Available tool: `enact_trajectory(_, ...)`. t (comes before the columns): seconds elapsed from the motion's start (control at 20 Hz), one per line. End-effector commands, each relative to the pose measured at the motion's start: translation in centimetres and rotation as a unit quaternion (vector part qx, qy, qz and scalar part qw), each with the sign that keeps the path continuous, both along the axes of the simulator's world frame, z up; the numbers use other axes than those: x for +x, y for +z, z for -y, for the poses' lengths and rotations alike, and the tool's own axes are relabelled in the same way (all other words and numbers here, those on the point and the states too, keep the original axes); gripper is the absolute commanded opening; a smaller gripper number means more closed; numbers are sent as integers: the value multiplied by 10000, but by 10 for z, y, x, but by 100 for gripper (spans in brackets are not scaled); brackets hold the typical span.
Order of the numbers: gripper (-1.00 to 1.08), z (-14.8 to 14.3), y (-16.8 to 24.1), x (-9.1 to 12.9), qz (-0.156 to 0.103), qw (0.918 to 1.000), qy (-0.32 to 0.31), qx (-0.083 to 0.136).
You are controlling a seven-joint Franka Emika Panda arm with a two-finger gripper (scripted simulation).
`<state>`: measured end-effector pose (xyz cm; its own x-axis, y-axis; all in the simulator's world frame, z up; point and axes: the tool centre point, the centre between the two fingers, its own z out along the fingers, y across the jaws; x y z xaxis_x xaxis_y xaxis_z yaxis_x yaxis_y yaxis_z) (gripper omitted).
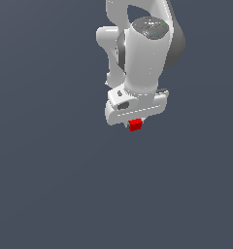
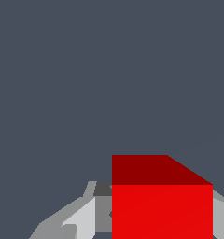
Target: Pick up the red cube and move it to a goal position.
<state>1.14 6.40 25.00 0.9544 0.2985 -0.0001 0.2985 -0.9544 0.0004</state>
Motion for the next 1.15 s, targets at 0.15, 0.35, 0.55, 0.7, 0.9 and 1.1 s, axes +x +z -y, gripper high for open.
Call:
enact_trajectory(0.15, -100, -1, 65, -7, -1, 10000, 1, 0)
enact_trajectory(0.35, -100, -1, 105, -10, -1, 10000, 1, 4)
enact_trajectory(0.55, -100, -2, 134, -12, -1, 10000, 1, 4)
enact_trajectory(0.7, -100, -2, 149, -12, 0, 10000, -2, 2)
enact_trajectory(0.9, -100, -2, 162, -13, 0, 10000, -2, 2)
enact_trajectory(1.1, -100, -2, 166, -13, 0, 10000, -2, 2)
